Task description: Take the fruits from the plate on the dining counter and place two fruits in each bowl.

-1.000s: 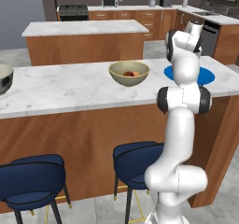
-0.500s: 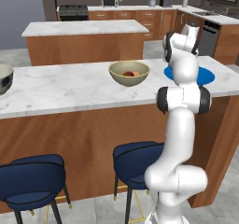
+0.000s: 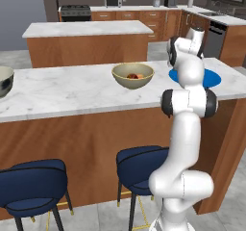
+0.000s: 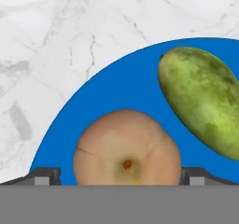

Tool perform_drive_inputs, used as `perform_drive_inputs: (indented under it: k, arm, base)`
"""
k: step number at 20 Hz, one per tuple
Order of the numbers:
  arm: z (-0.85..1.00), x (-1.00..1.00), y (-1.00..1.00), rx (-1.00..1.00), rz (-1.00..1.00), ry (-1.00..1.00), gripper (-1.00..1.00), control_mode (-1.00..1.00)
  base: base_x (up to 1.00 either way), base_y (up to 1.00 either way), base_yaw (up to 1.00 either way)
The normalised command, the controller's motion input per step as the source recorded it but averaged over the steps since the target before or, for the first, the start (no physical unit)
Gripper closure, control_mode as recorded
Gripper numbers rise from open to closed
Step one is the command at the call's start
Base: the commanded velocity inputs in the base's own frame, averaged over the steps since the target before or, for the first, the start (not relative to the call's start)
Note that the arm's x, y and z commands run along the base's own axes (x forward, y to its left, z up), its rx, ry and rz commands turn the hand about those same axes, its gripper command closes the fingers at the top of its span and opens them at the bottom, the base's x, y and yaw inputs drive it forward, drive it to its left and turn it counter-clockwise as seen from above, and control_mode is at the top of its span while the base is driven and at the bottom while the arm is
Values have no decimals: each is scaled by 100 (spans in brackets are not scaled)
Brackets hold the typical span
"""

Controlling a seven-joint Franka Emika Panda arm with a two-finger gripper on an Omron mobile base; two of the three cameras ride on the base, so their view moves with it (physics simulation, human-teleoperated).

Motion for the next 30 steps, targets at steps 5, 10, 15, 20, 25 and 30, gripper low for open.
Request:
perform_drive_inputs:
  k: [5,10,15,20,25,30]
  arm:
    - [-6,0,0,0,0,0,100,-100]
    - [6,-6,0,0,0,-3,100,-100]
    - [45,-47,0,0,0,0,100,-100]
    - [20,-99,27,0,-3,1,100,-100]
    - [56,-94,41,0,0,-3,100,-100]
    - [35,-99,76,-1,0,0,100,-100]
  base:
    - [0,0,0]
    - [0,0,0]
    - [0,0,0]
    - [0,0,0]
    - [0,0,0]
    - [0,0,0]
